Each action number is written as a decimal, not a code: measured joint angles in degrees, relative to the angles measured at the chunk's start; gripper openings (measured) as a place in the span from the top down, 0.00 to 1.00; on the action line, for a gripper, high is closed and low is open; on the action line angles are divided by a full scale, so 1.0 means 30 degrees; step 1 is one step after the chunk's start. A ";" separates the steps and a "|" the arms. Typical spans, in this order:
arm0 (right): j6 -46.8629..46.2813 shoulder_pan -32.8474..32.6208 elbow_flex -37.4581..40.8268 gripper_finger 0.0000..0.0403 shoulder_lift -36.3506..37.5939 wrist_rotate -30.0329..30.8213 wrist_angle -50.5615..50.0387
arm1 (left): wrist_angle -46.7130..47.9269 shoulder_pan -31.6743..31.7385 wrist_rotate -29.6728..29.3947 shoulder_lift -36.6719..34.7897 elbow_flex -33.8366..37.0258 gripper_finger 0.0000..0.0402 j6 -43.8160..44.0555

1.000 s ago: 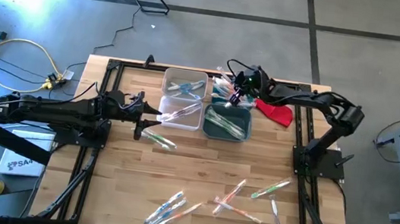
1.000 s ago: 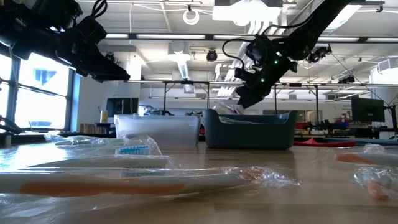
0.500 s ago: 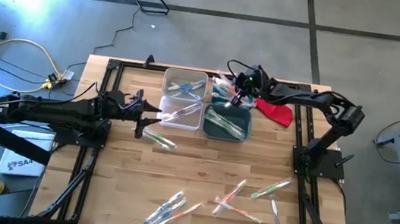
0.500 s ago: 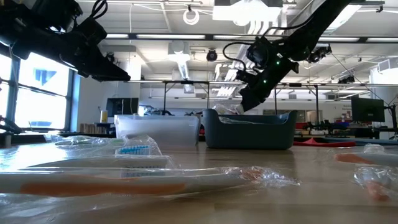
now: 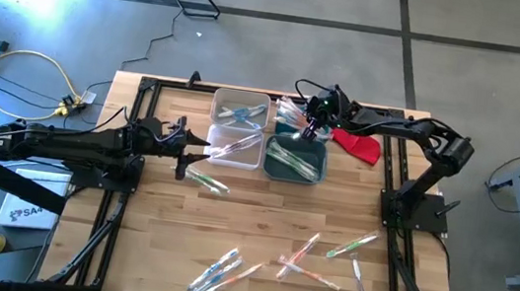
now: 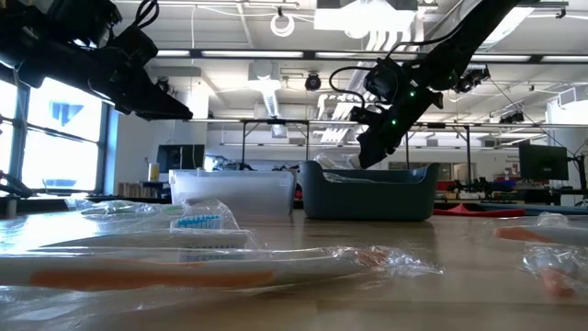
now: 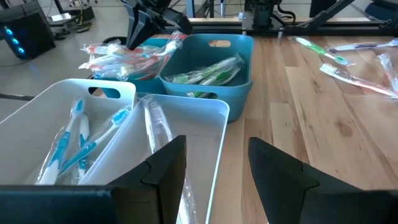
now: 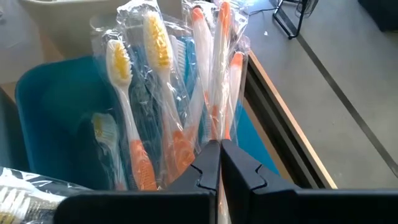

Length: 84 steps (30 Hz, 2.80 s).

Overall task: Pick & Place Toothbrushes
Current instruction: Put the orange toothbrush into the blue bin, then put the green toothbrush into the green bin

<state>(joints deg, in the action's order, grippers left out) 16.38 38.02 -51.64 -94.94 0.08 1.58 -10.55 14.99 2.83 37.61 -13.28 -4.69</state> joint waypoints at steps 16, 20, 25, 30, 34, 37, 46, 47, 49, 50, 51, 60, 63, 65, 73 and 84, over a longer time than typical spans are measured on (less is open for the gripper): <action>-0.0136 -0.0763 0.0005 0.79 0.0009 0.2020 -0.0081 | -0.0001 -0.0001 0.0010 0.0001 0.0000 0.57 0.0005; 0.0322 -0.1362 0.0007 0.74 0.0501 0.3914 -0.0125 | 0.0001 -0.0003 0.0010 -0.0001 0.0000 0.57 0.0007; 0.0566 -0.2191 0.0007 0.76 0.1831 0.3935 -0.0506 | 0.0002 0.0003 0.0015 -0.0002 0.0000 0.57 0.0007; -0.0251 -0.3027 0.0007 0.78 0.3427 0.3925 -0.0462 | 0.0002 -0.0003 0.0015 0.0004 0.0000 0.57 0.0007; -0.1981 -0.3751 0.0007 0.79 0.4473 0.3931 -0.0441 | 0.0002 0.0000 0.0015 0.0001 0.0000 0.57 0.0007; -0.3564 -0.4413 0.0007 0.80 0.4979 0.3813 -0.0444 | 0.0002 0.0003 0.0016 -0.0001 0.0000 0.57 0.0015; -0.6525 -0.7168 0.0007 0.80 0.5668 0.3772 -0.0505 | 0.0002 0.0000 0.0022 -0.0002 0.0000 0.57 0.0022; -0.6537 -0.7483 0.0007 0.80 0.5668 0.3772 -0.0520 | 0.0002 0.0000 0.0022 0.0001 0.0000 0.57 0.0022; -0.6672 -0.8174 0.0007 0.80 0.5668 0.3765 -0.0588 | 0.0002 -0.0002 0.0023 -0.0002 0.0000 0.57 0.0022; -0.6860 -0.8524 0.0007 0.80 0.5668 0.3765 -0.0590 | 0.0002 0.0004 0.0029 0.0005 0.0000 0.57 0.0022; -0.7124 -0.8894 0.0007 0.80 0.5668 0.3760 -0.0606 | 0.0002 0.0000 0.0025 0.0001 0.0000 0.57 0.0022; -0.8604 -1.1904 0.0007 0.80 0.5668 -0.0731 -0.3321 | 0.0008 0.0002 0.0029 -0.0002 0.0000 0.57 0.0022; -0.8624 -1.2833 0.0007 0.80 0.5654 -0.1712 -0.4687 | 0.0003 -0.0002 0.0029 -0.0002 0.0000 0.57 0.0028; -0.9072 -1.3433 0.0007 0.80 0.5654 -0.1883 -0.5422 | 0.0007 0.0003 0.0029 0.0000 0.0000 0.57 0.0128; -1.2821 -1.5489 0.0007 0.80 0.5654 -0.2231 -0.7205 | 0.0009 -0.0003 0.0030 -0.0001 0.0000 0.57 0.0146; -1.8743 -1.8325 0.0007 0.80 0.5654 -0.2167 -1.1439 | 0.0024 0.0004 0.0029 0.0000 0.0000 0.57 0.0160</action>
<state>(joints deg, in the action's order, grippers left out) -39.85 -16.96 -51.62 -77.97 -6.42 -32.73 -10.48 15.00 2.92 37.61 -13.28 -4.21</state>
